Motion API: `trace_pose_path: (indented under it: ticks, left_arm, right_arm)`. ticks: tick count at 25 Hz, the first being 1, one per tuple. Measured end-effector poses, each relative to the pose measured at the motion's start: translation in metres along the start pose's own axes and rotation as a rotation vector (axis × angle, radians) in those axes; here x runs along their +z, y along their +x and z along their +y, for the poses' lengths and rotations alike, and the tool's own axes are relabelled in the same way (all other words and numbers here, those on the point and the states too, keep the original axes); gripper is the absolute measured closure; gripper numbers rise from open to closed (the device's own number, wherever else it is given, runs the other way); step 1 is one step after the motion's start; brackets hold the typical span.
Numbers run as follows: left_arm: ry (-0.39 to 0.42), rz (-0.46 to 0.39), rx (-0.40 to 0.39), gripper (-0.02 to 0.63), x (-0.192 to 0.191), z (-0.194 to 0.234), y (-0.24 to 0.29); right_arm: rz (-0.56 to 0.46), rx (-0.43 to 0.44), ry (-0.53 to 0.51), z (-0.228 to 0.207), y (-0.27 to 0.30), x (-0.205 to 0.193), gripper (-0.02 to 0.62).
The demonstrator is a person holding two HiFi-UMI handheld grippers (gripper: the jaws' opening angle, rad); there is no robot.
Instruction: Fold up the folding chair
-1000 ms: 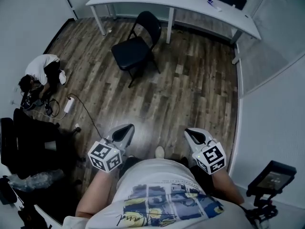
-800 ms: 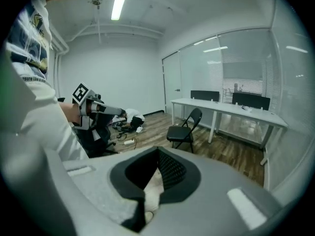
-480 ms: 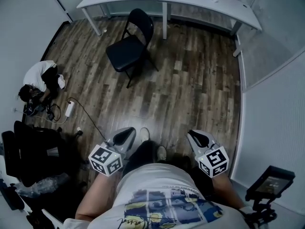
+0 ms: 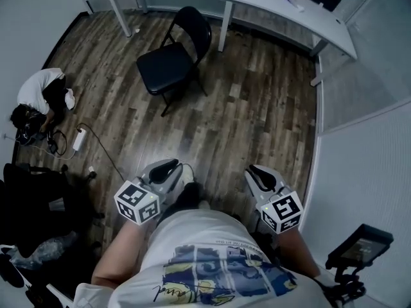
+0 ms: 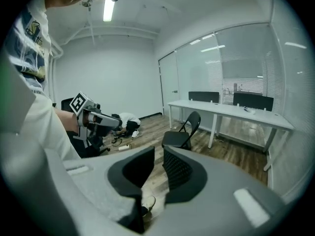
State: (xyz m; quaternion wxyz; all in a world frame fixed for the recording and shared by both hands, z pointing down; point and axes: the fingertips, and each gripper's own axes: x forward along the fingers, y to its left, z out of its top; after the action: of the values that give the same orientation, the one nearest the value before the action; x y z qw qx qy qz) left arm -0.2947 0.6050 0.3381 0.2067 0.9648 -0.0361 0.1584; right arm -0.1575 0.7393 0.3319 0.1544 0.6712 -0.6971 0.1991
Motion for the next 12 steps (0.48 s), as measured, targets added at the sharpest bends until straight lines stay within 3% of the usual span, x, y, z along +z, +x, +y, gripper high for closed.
trace_pose_path:
  ticks: [12]
  left_arm:
    - [-0.012, -0.022, -0.089, 0.532, 0.065, 0.098, 0.041]
  right_arm:
    - [0.048, -0.039, -0.027, -0.03, 0.101, 0.075, 0.512]
